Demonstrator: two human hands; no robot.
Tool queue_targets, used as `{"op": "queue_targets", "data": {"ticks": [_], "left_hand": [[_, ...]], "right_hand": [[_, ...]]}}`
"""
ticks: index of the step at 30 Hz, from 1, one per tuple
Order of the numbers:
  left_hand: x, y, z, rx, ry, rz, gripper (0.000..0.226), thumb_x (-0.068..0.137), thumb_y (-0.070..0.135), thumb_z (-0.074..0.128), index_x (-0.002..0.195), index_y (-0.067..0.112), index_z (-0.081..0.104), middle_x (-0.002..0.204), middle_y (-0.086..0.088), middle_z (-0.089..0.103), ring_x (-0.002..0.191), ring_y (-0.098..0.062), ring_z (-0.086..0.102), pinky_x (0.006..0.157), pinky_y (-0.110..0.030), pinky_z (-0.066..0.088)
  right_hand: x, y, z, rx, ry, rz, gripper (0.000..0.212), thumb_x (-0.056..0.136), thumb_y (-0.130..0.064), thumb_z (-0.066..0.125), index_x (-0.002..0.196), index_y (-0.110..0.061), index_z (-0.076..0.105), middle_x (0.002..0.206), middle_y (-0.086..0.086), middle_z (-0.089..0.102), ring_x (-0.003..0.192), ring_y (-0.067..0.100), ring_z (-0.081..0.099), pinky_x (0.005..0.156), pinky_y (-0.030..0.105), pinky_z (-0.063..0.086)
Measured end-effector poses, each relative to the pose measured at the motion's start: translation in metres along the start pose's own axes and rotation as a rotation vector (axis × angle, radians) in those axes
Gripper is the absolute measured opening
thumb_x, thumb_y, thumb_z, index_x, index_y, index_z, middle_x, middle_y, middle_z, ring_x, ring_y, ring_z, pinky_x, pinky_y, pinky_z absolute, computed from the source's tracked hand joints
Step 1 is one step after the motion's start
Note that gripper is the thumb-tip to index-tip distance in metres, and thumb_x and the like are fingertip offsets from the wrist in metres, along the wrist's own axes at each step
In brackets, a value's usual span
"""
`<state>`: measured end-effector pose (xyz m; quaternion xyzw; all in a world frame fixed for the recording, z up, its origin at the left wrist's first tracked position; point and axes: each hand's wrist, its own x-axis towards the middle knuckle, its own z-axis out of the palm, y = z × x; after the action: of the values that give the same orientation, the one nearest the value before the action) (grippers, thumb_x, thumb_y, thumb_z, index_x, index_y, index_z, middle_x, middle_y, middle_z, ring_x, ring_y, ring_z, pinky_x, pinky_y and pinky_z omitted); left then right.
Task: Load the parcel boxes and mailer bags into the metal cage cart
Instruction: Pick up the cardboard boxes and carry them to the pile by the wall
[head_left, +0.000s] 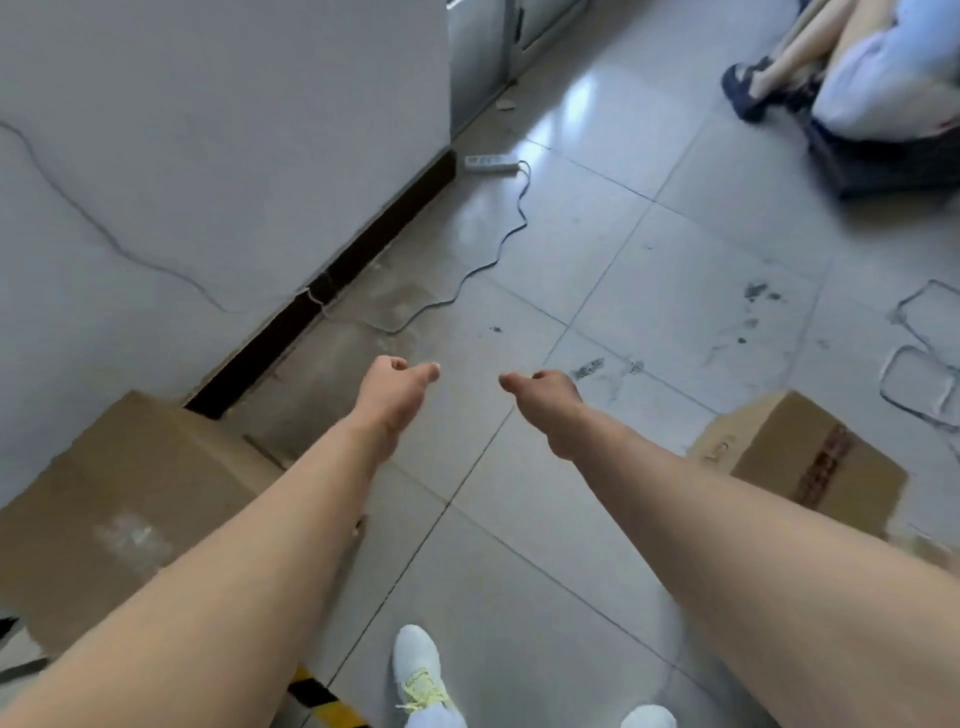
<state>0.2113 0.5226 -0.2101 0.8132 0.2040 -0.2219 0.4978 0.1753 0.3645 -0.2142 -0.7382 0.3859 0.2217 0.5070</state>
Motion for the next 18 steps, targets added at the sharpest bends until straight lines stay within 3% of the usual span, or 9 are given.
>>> {"op": "queue_targets", "data": {"ticks": [4,7,8,10,18], "left_hand": [[-0.044,0.041,0.129,0.061,-0.243,0.049,0.037,0.088,0.027,0.064,0.117,0.006,0.054,0.107,-0.006,0.054,0.097,-0.019,0.049,0.07,-0.028,0.039],[-0.085,0.056,0.227,0.121,-0.409,0.055,0.015,0.088,0.024,0.065,0.091,0.012,0.057,0.09,-0.004,0.054,0.081,-0.016,0.048,0.061,-0.022,0.033],[-0.095,0.058,0.252,0.134,-0.438,0.061,0.015,0.089,0.023,0.064,0.083,0.015,0.053,0.083,-0.002,0.05,0.073,-0.014,0.045,0.059,-0.021,0.031],[-0.114,0.058,0.307,0.181,-0.493,0.092,0.016,0.089,0.023,0.064,0.085,0.017,0.05,0.081,0.0,0.046,0.068,-0.011,0.041,0.057,-0.021,0.029],[-0.132,0.049,0.451,0.368,-0.614,0.112,0.02,0.089,0.023,0.061,0.078,0.016,0.046,0.076,-0.001,0.047,0.065,-0.012,0.041,0.055,-0.022,0.031]], "right_hand": [[0.001,0.076,-0.124,0.121,0.124,0.102,0.05,0.092,-0.034,0.058,0.128,-0.001,0.052,0.129,0.014,0.054,0.107,0.027,0.051,0.08,0.028,0.035],[-0.001,0.143,-0.209,0.206,0.208,0.207,0.051,0.094,-0.032,0.055,0.132,0.001,0.046,0.135,0.015,0.05,0.118,0.031,0.05,0.086,0.032,0.038],[0.0,0.161,-0.231,0.226,0.229,0.237,0.052,0.095,-0.031,0.055,0.133,0.002,0.045,0.136,0.017,0.05,0.122,0.033,0.049,0.091,0.035,0.04],[0.0,0.198,-0.275,0.259,0.275,0.289,0.05,0.096,-0.029,0.054,0.131,0.005,0.047,0.134,0.018,0.052,0.122,0.034,0.05,0.098,0.036,0.041],[0.041,0.305,-0.36,0.382,0.429,0.429,0.057,0.096,-0.038,0.051,0.138,0.0,0.043,0.141,0.015,0.047,0.127,0.034,0.046,0.096,0.035,0.039]]}}
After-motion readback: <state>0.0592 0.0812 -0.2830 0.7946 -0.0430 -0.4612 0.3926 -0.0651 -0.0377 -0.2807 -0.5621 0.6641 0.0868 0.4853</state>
